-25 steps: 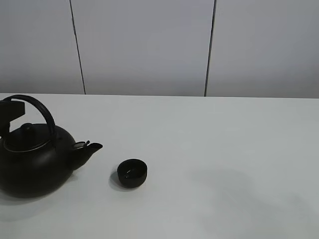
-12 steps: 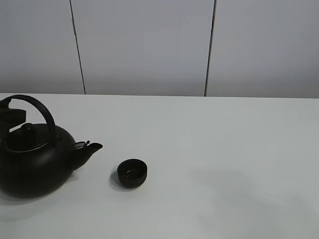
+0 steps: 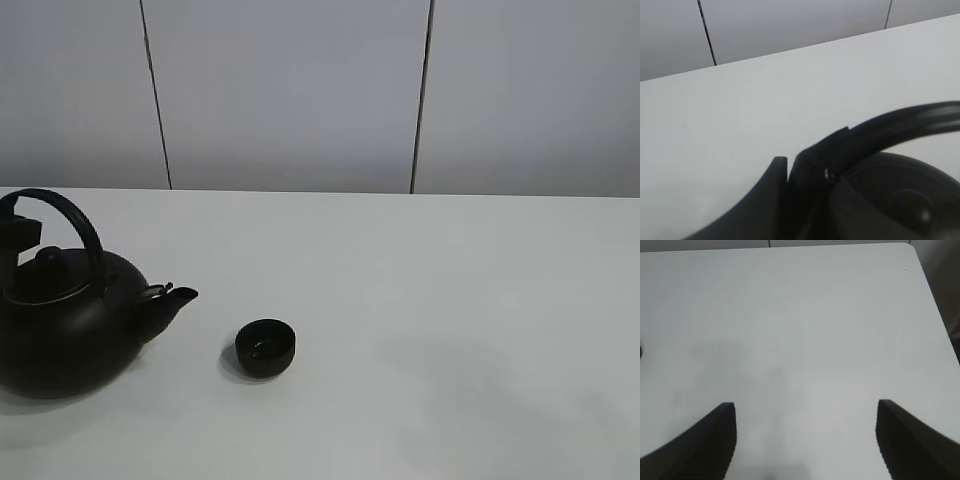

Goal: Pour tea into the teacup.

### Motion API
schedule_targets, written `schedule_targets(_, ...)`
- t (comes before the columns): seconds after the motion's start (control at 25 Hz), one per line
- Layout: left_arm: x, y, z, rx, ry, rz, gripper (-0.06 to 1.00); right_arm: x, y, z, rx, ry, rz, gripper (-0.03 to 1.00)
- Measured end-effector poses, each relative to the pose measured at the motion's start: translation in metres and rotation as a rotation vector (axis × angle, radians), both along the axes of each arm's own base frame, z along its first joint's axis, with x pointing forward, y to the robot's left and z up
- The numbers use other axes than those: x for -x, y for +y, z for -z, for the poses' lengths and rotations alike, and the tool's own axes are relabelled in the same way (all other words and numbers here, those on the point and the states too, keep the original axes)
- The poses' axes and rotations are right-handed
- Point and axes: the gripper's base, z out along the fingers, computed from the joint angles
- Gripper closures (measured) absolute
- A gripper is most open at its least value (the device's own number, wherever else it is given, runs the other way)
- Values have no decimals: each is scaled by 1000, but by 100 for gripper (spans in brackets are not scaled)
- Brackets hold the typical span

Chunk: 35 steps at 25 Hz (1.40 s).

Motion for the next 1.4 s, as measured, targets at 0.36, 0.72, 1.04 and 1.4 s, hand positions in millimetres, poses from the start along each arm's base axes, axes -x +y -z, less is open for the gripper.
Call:
schedule_targets(0.36, 5, -2, -13, -58, -21, 21, 83, 0, 0, 0, 0, 0, 0, 43)
schedule_targets(0.72, 9, -25, -38, -47, -63, 15, 84, 0, 0, 0, 0, 0, 0, 43)
schedule_targets(1.04, 1, -53, -41, -93, -30, 50, 84, 0, 0, 0, 0, 1, 0, 43)
schedule_targets(1.4, -7, -56, -44, -177, -48, -3, 84, 0, 0, 0, 0, 1, 0, 43)
